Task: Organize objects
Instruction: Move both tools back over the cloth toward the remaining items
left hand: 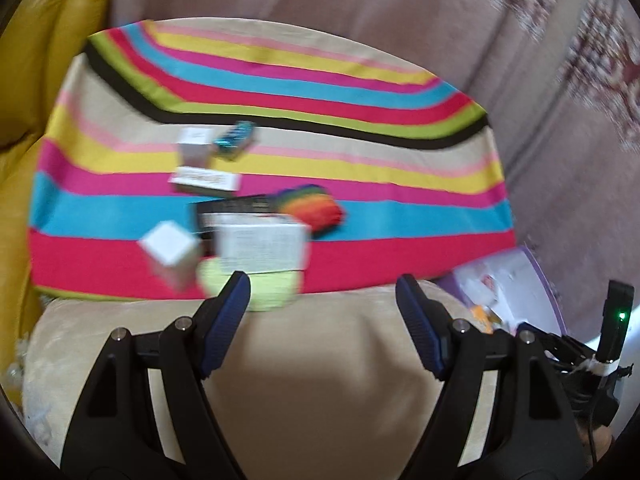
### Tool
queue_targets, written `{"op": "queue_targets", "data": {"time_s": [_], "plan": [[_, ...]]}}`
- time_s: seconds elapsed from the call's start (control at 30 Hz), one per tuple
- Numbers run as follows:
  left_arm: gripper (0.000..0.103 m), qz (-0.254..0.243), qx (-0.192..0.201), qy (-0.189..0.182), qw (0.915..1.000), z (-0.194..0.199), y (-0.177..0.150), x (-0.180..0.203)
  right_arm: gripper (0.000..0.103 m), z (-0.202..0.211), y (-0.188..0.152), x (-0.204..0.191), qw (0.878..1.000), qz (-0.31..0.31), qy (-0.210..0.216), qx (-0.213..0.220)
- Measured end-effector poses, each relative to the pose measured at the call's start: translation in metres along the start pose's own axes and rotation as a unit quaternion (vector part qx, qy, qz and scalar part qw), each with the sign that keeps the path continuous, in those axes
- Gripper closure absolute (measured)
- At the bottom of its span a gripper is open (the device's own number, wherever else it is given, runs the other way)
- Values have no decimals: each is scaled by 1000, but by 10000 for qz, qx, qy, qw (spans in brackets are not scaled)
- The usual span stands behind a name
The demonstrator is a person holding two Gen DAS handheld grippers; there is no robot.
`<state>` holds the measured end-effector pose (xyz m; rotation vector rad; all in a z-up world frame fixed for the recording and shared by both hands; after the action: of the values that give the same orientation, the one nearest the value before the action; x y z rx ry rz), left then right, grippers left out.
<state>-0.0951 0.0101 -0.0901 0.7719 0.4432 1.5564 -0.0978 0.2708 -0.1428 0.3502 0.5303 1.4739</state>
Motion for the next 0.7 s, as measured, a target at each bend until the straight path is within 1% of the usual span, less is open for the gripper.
{"op": "queue_targets", "data": {"time_s": [0.13, 0.2, 0.3, 0.43, 0.53, 0.6, 0.7], "plan": [[25, 327, 11, 308, 9990, 9, -5, -47, 45, -4, 3, -11, 9999, 135, -21, -18], [25, 431, -47, 433, 9981, 9, -7, -65, 45, -5, 4, -18, 9998, 216, -13, -20], [26, 487, -187, 520, 9973, 5, -9, -83, 45, -9, 7, -29, 9994, 337, 9, -23], [29, 395, -545, 603, 9959, -9, -11, -98, 45, -18, 14, -46, 9983, 573, 39, -45], [33, 263, -829, 481, 9950, -24, -11, -100, 45, -24, 19, -56, 9973, 722, 110, -92], [36, 196, -959, 538, 9937, -32, -10, -103, 45, -28, 23, -65, 9962, 837, 177, -146], [37, 104, -1034, 509, 9933, -40, -5, -107, 45, -33, 25, -81, 9939, 1045, 293, -212]]}}
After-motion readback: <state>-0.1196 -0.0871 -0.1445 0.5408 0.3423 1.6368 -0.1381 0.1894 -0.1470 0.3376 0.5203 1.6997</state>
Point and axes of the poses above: each gripper's, at about its wrist camera, not at the fingertips, and z roughly against the way its jaws point, x to its right, y to its top, the point moved 5 cm from there along -z, roughly the way its jaws point, and after that the axes turned 8 degrees about -z, right-handed, at the moved point
